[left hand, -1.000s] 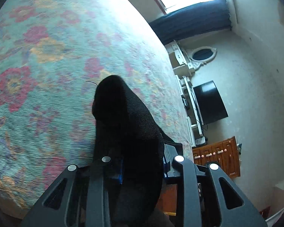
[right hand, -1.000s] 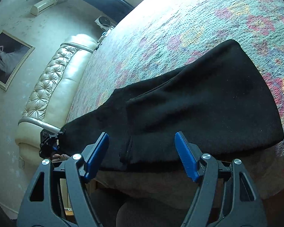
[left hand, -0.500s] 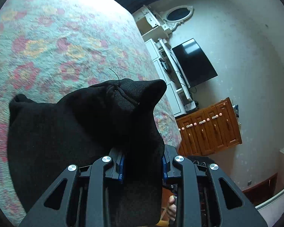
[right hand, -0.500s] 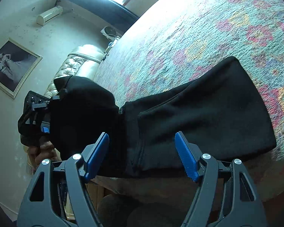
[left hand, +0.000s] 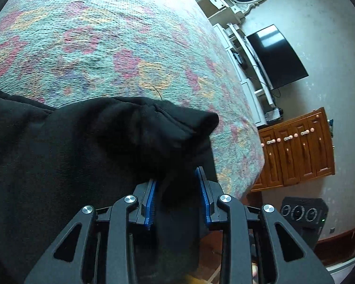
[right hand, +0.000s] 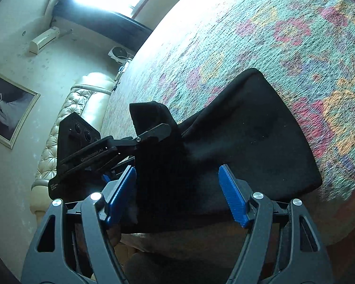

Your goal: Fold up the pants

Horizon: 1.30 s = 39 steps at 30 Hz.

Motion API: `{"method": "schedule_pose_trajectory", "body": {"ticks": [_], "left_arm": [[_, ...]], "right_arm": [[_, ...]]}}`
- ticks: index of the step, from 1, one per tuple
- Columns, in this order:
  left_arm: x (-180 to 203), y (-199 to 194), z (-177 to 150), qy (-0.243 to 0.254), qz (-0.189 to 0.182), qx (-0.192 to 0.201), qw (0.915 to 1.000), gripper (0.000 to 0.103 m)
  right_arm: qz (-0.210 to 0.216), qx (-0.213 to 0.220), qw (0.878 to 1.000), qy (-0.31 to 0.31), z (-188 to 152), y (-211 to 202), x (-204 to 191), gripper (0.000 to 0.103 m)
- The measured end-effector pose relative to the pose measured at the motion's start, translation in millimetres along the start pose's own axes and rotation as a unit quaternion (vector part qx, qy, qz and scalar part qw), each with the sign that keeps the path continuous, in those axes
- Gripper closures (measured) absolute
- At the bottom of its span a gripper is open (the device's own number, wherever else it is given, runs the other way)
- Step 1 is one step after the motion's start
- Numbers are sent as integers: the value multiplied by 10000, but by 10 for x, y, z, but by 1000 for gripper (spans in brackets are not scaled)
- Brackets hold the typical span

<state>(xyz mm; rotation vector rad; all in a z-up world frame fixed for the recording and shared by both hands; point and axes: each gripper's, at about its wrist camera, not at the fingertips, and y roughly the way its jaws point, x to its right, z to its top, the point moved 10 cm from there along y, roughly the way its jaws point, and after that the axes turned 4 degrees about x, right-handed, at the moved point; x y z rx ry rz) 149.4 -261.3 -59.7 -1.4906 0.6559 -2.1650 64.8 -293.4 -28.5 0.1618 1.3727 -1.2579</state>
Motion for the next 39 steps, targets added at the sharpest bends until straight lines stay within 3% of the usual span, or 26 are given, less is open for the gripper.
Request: {"method": "schedule_pose_trajectory", "body": {"ticks": [2,5,8,9,11,13,16,21,24,25,26,33,39], "left_arm": [[119,-53,35,-261,-415,37,9988,70],[270,-253,65,-187,-552,242,9980,69],[276,-614,25,-64,-500,571,9971,52],[230,-744,6,-74,-439,701,9965,47],[69,-993,-42,-38,-235,929,9954,46],[-243,-1252,-102,-48,223,1164,9929,46],[-793,-1618,-223,-244,902,1524,9839,37],[-1529,-1899,-546,-1225,1026,1504,9756,35],[-1705,-1892,-714,-1534,939,1407,9736,35],[-1723,-1870,-756,-1580,907,1370,9737,35],[-1724,-1840,-794,-1613,865,1330,9741,35],[-1459,-1660,-854,-1520,521,1201,9797,34],[-1370,-1580,-874,-1490,418,1164,9811,34]], "right_arm": [[26,-20,10000,8,-27,34,-31,31],[31,-109,9999,20,-52,62,30,30],[-12,-199,9998,97,-33,85,113,29],[-38,-223,9997,124,-26,96,147,29],[-101,-253,9995,132,-4,117,244,29],[-91,-382,9991,136,-4,167,298,29],[-70,-523,9986,-17,4,243,301,29],[40,-849,9947,-578,-24,433,80,30],[-191,-1117,9909,-719,-103,593,95,55],[-257,-1176,9897,-772,-130,634,113,76],[-267,-1198,9895,-767,-141,647,136,83],[-57,-679,9945,-793,165,261,-10,90],[-268,-371,9934,-1049,378,-106,98,91]]}}
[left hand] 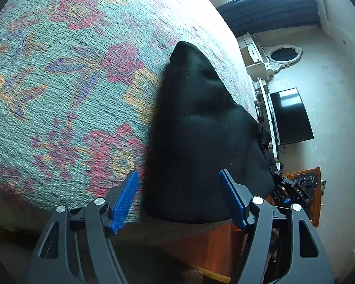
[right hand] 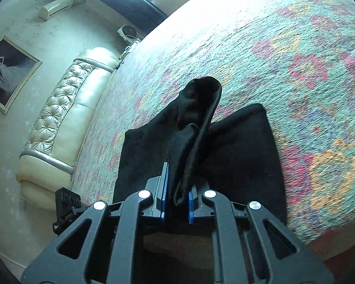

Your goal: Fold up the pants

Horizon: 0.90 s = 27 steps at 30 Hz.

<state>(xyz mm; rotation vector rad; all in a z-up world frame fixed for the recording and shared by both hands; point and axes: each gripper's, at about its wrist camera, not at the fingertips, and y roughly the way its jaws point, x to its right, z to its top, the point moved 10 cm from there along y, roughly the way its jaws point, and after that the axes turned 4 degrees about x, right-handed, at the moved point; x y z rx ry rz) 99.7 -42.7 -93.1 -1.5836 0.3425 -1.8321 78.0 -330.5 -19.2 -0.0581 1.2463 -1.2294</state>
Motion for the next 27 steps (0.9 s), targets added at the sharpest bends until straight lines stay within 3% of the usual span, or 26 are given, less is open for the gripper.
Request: {"method": "schedule_pose_trajectory", "body": {"ticks": [8,14,16,18,19,23,27], "left_arm": [[24,128,-57,-91,24,-89,9999,34],[53,221,-108,-144,-38,-150,9998,34],[24,205,-104,-208,-115,-142,9996,34],[-58,154,-62,-345,-231,-129,9991,34],[-75,139,-53,-418,-297,-114,9986,34],[-128,81,-26,-635,-455,-33,9969,34],[-118,15,-19,-528,-396,23,9978,34]], "right_arm": [[-243,-146,9988,399,-171,-3,633,92],[488,-87,9897,1340,-243,45,1058,92],[500,83,9850,1651,-209,-39,1226,91],[294,63,9807,1933,-234,-143,1473,77],[470,72,9763,2113,-247,-198,1529,74],[1054,399,9620,2486,-253,-359,1521,31],[798,200,9780,1915,-310,-220,1323,27]]}}
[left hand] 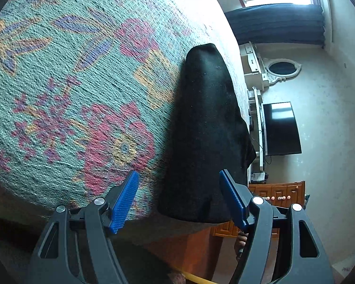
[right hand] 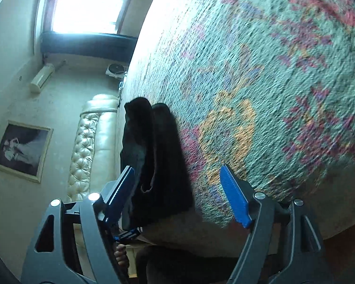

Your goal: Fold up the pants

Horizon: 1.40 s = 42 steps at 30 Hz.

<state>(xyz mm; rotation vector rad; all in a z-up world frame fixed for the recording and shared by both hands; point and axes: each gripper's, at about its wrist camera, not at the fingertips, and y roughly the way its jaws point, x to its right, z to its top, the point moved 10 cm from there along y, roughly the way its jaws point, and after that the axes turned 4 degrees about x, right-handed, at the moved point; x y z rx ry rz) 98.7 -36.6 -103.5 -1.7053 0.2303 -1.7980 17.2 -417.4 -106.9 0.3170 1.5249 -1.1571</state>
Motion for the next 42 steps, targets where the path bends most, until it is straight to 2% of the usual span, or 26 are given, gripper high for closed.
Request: {"method": "schedule_pose_trajectory", "body": {"ticks": [2,5,9,12,14,15,16,18,19,22,24,27,35,42], "left_arm": [[-2,-31,21,167,107,87,9998,34],[3,-48,30,264,108,181,9994,34],[94,74,-52,383,-92,-45,9992,34],[229,225,-173,582,-425,-379,9967,34],[225,289,-186,704,-316,-409,9962,34],[209,322,-179,720,-286,-424,9961,43],[188,347,-160,718,-228,-419,9963,46],[152,363,-124,616,-187,-418,9970,57],[145,362,-117,599,-165,-434,9971,59],[157,342,-110,611,-54,-435,9972,65],[201,317,-117,723,26,-390,9966,71],[259,297,-105,799,115,-301,9963,74],[245,240,-37,679,71,-184,9975,75],[149,32,137,587,168,135,9980,75]], "right_arm": [[28,-87,9999,-107,-66,97,-82,22],[175,-248,9995,-77,-163,247,-185,21],[204,-293,9992,-156,-226,361,-245,20],[306,-395,9987,-135,-268,410,-307,20],[323,-433,9984,-160,-261,467,-361,20],[300,-442,9984,-204,-271,489,-371,20],[269,-442,9983,-257,-279,503,-385,20],[151,-490,9978,-418,-346,562,-427,32],[71,-528,9973,-496,-415,641,-460,50],[114,-536,9968,-576,-445,675,-487,60],[194,-512,9973,-482,-448,693,-505,62],[184,-456,9973,-541,-445,717,-548,64],[114,-431,9972,-602,-446,960,-855,65],[173,-653,9955,-664,-567,1304,-1057,65]]}}
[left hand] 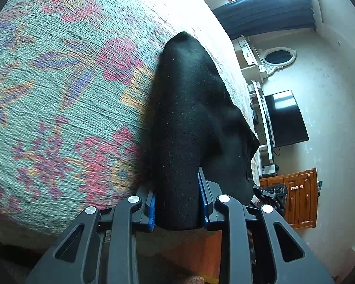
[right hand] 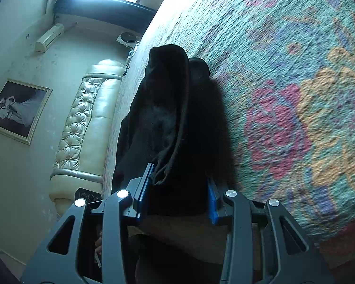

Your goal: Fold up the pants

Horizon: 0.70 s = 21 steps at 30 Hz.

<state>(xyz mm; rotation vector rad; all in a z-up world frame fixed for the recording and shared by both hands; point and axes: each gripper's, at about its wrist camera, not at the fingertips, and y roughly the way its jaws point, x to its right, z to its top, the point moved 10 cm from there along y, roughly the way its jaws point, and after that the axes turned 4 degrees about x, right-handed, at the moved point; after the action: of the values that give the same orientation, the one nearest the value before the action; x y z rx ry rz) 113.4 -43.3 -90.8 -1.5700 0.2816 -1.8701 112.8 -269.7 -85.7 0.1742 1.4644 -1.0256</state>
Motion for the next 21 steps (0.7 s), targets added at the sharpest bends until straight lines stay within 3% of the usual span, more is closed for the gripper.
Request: {"method": "schedule_pose_trajectory", "body": {"ticks": [4,6,10,12,13,14,15,17,19,21], "left_arm": [[-153,-173,71,-120,53,163,9998,75],[-172,-192,53,-133,-109,62,9998,73],[-90,-220,51,192,-141,-40,9997,68],[-46,-284,78,350,-6,-92,9993,66],[-14,-314,89,438,48,-105,9990,65],[1,-349,114,539,85,-97,9985,59],[34,-381,158,652,85,-49,9978,49],[92,-447,301,842,12,189,9963,44],[199,-527,456,811,-389,389,9952,43],[244,-567,617,620,-783,541,9935,30]], "right_arm": [[57,-219,9997,-125,-70,281,-181,65],[-7,-254,9994,-230,-84,356,-232,65],[65,-282,9996,-54,-111,284,-193,58],[121,-240,9996,45,-99,190,-178,53],[90,-198,9998,6,-80,144,-193,45],[68,-147,9998,-68,-49,101,-217,35],[67,-99,9998,-142,-3,69,-247,32],[59,36,9998,-208,123,60,-291,24],[41,125,9998,-155,260,120,-294,23],[6,112,9998,-139,385,243,-286,23]]}}
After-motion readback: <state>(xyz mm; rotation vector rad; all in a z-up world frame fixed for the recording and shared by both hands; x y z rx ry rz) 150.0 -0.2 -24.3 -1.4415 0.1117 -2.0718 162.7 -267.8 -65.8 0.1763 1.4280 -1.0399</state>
